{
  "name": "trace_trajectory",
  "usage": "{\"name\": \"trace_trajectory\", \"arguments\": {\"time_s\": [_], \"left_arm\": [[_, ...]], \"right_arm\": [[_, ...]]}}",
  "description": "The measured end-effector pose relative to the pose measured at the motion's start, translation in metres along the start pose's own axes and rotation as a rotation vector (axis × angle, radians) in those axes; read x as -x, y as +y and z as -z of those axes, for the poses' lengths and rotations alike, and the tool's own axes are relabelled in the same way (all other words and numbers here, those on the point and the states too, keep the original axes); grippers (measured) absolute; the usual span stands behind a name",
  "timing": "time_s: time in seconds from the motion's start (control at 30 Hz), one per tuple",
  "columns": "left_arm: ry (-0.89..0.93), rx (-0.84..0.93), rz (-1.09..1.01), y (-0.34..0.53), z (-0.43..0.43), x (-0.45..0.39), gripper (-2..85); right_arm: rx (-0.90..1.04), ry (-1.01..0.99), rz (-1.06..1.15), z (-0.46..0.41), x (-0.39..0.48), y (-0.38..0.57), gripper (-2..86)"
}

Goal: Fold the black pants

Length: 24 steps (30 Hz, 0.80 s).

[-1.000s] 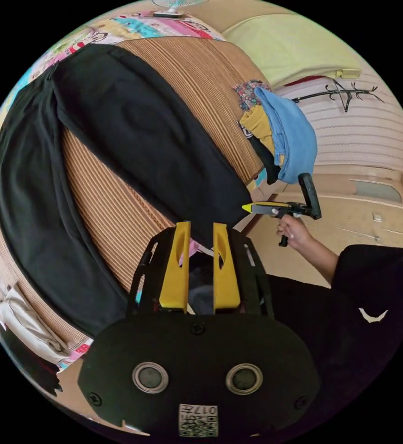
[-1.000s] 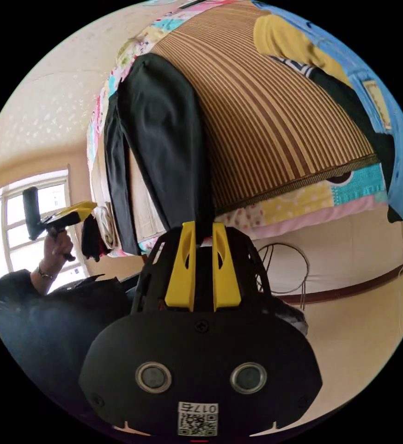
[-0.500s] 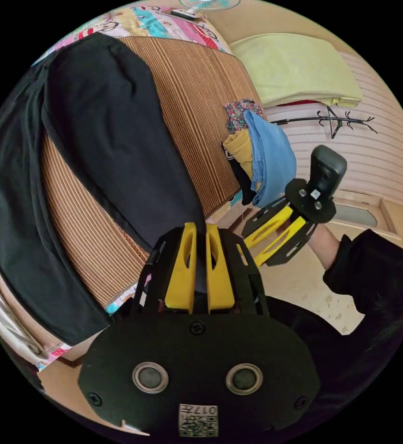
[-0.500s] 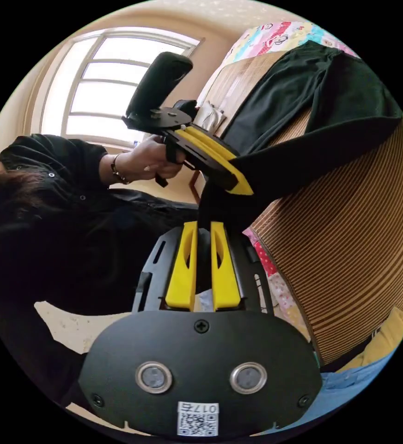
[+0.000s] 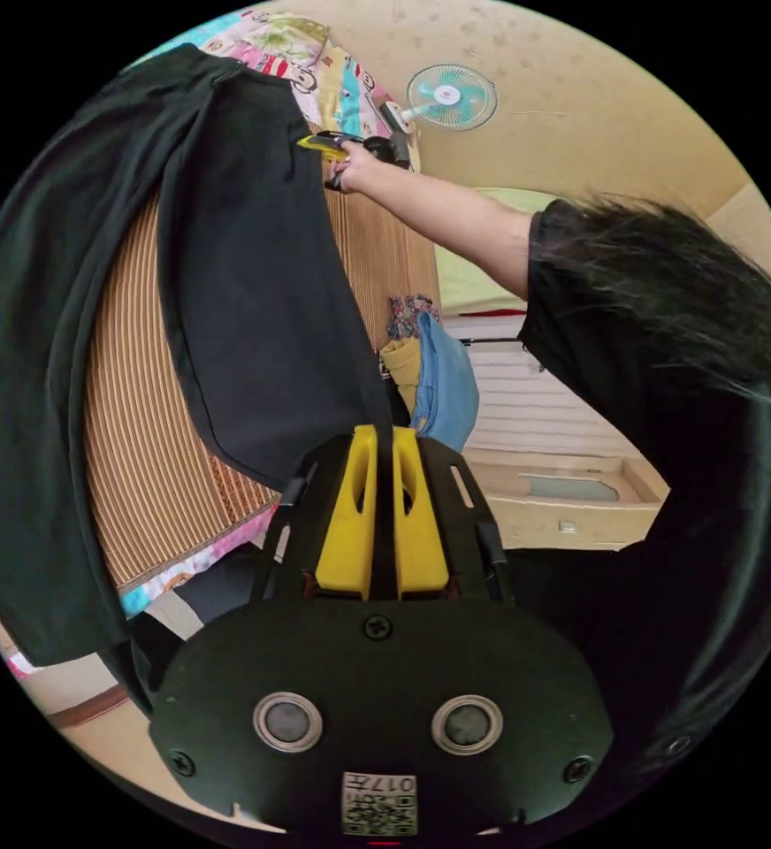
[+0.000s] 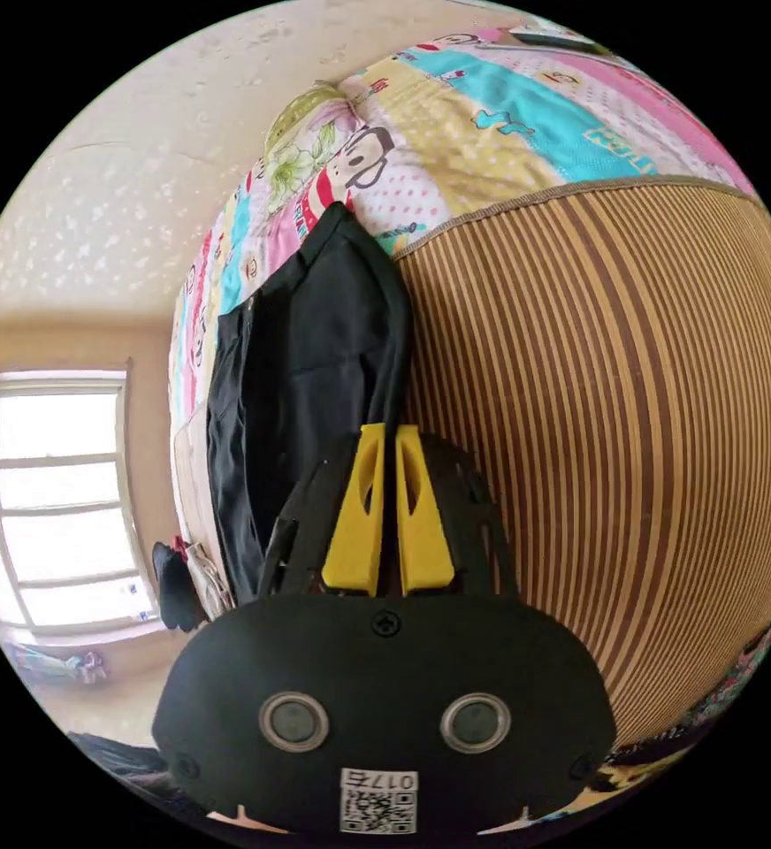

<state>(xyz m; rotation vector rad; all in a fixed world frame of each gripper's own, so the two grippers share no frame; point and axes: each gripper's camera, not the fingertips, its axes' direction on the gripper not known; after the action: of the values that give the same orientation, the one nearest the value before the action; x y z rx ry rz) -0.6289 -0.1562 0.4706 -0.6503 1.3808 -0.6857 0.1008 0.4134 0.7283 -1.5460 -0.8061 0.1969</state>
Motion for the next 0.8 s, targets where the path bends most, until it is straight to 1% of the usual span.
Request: {"name": "trace_trajectory", "arguments": {"time_s": [0.03, 0.07, 0.1, 0.17, 0.2, 0.23, 0.27, 0.3, 0.33, 0.37, 0.4, 0.43, 0.47, 0.5, 0.57, 0.63, 0.7, 0.77, 0.8], "left_arm": [[0.028, -0.070, -0.013, 0.009, 0.018, 0.005, 1.1], [0.077, -0.110, -0.006, 0.017, 0.035, 0.012, 0.9], [0.117, -0.124, 0.003, 0.021, 0.043, 0.017, 0.8], [0.327, -0.147, -0.051, 0.039, 0.076, 0.030, 0.8], [0.361, -0.157, -0.065, 0.046, 0.085, 0.032, 0.8], [0.401, -0.182, -0.069, 0.061, 0.105, 0.038, 0.8], [0.406, -0.216, -0.045, 0.078, 0.125, 0.047, 0.9], [0.398, -0.240, -0.025, 0.087, 0.135, 0.052, 0.9], [0.366, -0.293, 0.023, 0.105, 0.157, 0.065, 1.2], [0.320, -0.348, 0.080, 0.124, 0.179, 0.083, 1.6], [0.294, -0.368, 0.105, 0.133, 0.189, 0.093, 1.9], [0.237, -0.387, 0.145, 0.149, 0.206, 0.113, 2.5], [0.153, -0.376, 0.192, 0.163, 0.217, 0.135, 3.5], [0.097, -0.362, 0.234, 0.170, 0.221, 0.148, 4.0], [-0.118, -0.266, 0.371, 0.190, 0.227, 0.193, 6.0], [-0.190, -0.196, 0.378, 0.194, 0.227, 0.212, 7.6], [-0.170, -0.164, 0.328, 0.188, 0.230, 0.219, 7.6], [-0.196, -0.192, 0.271, 0.174, 0.238, 0.217, 7.7], [-0.203, -0.204, 0.261, 0.171, 0.241, 0.217, 7.7]], "right_arm": [[-0.103, 0.059, 0.057, 0.003, 0.029, 0.007, 4.1], [-0.192, 0.071, 0.147, 0.004, 0.066, 0.018, 3.5], [-0.229, 0.053, 0.190, 0.006, 0.086, 0.023, 3.4], [-0.352, -0.075, 0.267, 0.011, 0.167, 0.049, 2.9], [-0.373, -0.101, 0.287, 0.010, 0.189, 0.055, 2.9], [-0.391, -0.138, 0.359, 0.001, 0.234, 0.062, 2.9], [-0.398, -0.157, 0.435, -0.016, 0.277, 0.067, 2.9], [-0.398, -0.174, 0.455, -0.029, 0.296, 0.068, 3.0], [-0.361, -0.238, 0.461, -0.063, 0.325, 0.066, 3.1], [-0.266, -0.307, 0.469, -0.106, 0.349, 0.060, 3.4], [-0.211, -0.332, 0.476, -0.129, 0.358, 0.058, 3.5], [-0.096, -0.374, 0.507, -0.174, 0.372, 0.057, 3.8], [-0.002, -0.380, 0.519, -0.211, 0.378, 0.064, 4.0], [0.031, -0.367, 0.517, -0.224, 0.378, 0.070, 4.2], [0.061, -0.356, 0.549, -0.236, 0.362, 0.112, 5.5], [0.070, -0.326, 0.600, -0.224, 0.336, 0.159, 6.4], [0.083, -0.224, 0.603, -0.209, 0.299, 0.209, 7.3], [0.123, -0.128, 0.508, -0.192, 0.237, 0.276, 8.1], [0.145, -0.117, 0.476, -0.191, 0.222, 0.292, 8.2]]}}
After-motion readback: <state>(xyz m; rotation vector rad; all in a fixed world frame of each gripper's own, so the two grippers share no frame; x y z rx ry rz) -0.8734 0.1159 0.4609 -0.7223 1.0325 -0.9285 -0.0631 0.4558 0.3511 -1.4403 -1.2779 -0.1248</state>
